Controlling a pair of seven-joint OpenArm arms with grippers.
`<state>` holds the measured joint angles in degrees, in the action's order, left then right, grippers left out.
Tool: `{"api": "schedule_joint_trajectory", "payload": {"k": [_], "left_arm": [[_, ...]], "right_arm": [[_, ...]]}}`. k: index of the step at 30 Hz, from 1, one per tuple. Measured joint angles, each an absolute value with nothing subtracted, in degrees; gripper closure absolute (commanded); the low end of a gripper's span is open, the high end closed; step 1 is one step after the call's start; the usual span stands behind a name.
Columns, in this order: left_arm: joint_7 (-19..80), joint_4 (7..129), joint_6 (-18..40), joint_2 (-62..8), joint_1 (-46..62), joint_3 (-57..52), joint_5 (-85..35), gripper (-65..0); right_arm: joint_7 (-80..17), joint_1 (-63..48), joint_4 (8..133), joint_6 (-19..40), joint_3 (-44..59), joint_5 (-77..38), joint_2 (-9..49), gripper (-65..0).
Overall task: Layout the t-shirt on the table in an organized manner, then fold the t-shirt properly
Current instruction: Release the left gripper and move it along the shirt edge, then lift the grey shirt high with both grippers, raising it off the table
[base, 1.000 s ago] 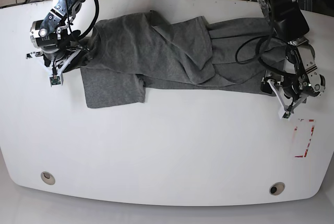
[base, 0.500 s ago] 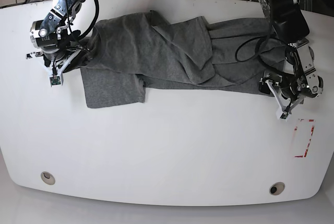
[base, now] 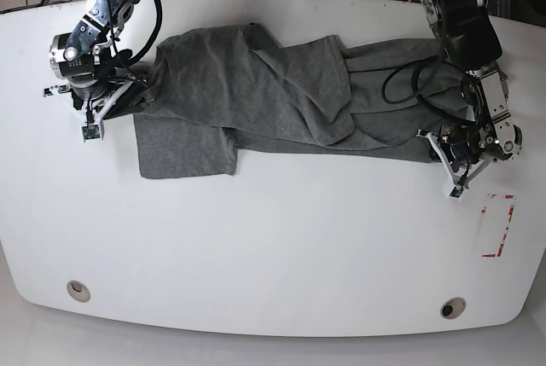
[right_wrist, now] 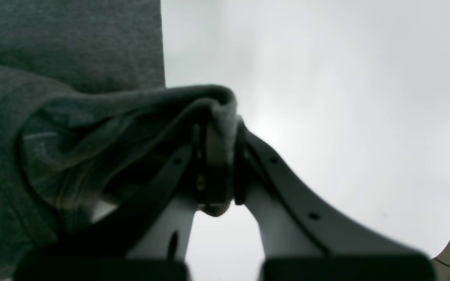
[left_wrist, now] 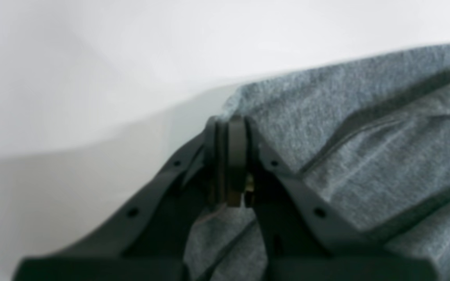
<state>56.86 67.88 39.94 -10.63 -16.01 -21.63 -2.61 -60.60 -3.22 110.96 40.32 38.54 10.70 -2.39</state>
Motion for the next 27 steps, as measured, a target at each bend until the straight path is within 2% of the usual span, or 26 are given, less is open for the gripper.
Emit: {"api": "schedule_joint_trajectory", "payload": {"k": [4, 15, 27], "left_arm": [[57.2, 69.1, 40.0, -10.5, -15.8, -21.8, -2.5, 0.0], [58.0, 83.5, 40.1, -10.2, -16.3, -21.5, -2.2, 0.0], [65.4, 93.3, 40.3, -10.1, -24.2, -21.6, -2.6, 0.0]], "right_arm": [[-60.6, -3.2, 111.0, 40.3, 38.5, 10.7, -2.4, -0.2], [-60.6, 0.5, 111.0, 40.3, 35.4, 11.1, -2.1, -0.2], [-60.7, 9.3, 111.0, 40.5, 35.3, 10.7, 0.1, -0.2]]}}
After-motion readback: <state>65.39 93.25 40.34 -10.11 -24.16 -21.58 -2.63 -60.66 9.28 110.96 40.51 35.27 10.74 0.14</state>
